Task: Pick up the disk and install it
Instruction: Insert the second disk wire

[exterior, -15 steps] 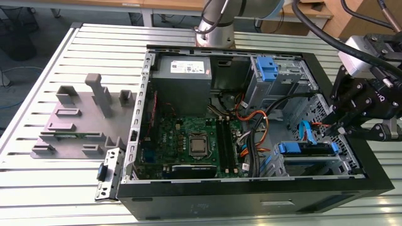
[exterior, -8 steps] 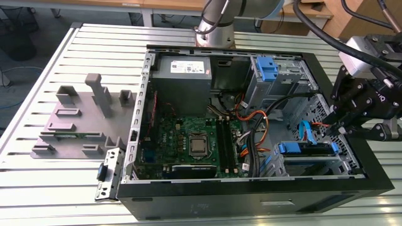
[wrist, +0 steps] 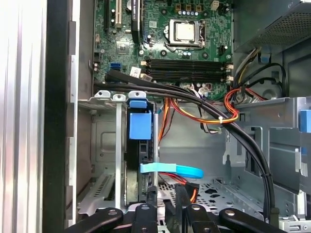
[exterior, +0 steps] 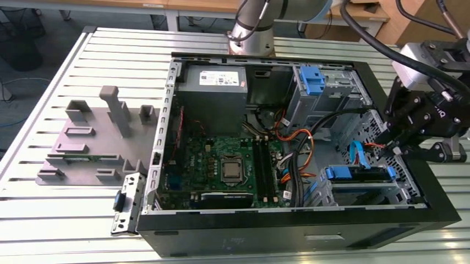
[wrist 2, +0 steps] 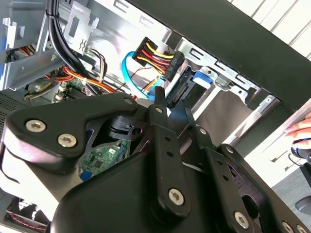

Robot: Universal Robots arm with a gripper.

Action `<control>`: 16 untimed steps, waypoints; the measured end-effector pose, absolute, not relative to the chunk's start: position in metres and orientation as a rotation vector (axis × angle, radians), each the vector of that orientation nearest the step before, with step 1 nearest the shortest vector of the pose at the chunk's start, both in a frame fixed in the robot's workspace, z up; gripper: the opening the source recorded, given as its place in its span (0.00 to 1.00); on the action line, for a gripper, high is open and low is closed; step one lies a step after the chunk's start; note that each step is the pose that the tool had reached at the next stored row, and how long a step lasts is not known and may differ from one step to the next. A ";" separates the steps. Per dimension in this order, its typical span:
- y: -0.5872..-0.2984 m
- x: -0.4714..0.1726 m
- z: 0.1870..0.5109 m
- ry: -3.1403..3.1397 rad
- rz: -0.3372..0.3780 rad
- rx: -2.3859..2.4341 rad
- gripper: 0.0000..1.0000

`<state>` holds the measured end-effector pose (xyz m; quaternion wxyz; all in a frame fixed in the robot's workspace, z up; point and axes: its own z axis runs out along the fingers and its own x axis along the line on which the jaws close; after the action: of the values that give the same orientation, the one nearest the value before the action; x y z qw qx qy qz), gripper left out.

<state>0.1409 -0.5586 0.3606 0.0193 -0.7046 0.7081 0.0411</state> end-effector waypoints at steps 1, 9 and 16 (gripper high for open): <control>-0.557 0.141 0.360 2.198 0.128 -2.187 0.30; -0.553 0.148 0.355 2.198 0.128 -2.187 0.30; -0.553 0.160 0.351 2.198 0.128 -2.187 0.30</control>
<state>0.1595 -0.5530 0.3513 0.0194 -0.7046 0.7081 0.0412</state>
